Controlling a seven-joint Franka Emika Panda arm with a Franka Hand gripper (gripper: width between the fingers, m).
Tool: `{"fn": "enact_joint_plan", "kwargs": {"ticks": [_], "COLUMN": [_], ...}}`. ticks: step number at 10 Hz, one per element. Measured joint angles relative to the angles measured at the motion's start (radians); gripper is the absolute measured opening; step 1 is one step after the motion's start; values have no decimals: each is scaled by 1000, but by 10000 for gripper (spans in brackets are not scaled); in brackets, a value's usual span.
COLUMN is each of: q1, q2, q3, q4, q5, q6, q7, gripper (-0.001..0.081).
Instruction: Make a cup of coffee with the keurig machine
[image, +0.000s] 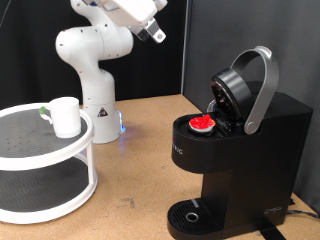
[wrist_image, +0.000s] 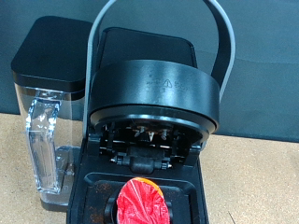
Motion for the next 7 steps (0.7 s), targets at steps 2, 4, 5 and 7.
{"fn": "enact_joint_plan", "kwargs": {"ticks": [2, 4, 5, 7], "q1": [4, 35, 51, 72], "q2": [3, 26, 42, 62], "q3": [1, 10, 23, 69], "q4": [-4, 29, 51, 71], "q5": [37, 56, 59, 61], "q6": [14, -47, -51, -5], "q7": [-3, -5, -4, 21], "gripper": [805, 805, 805, 805]}}
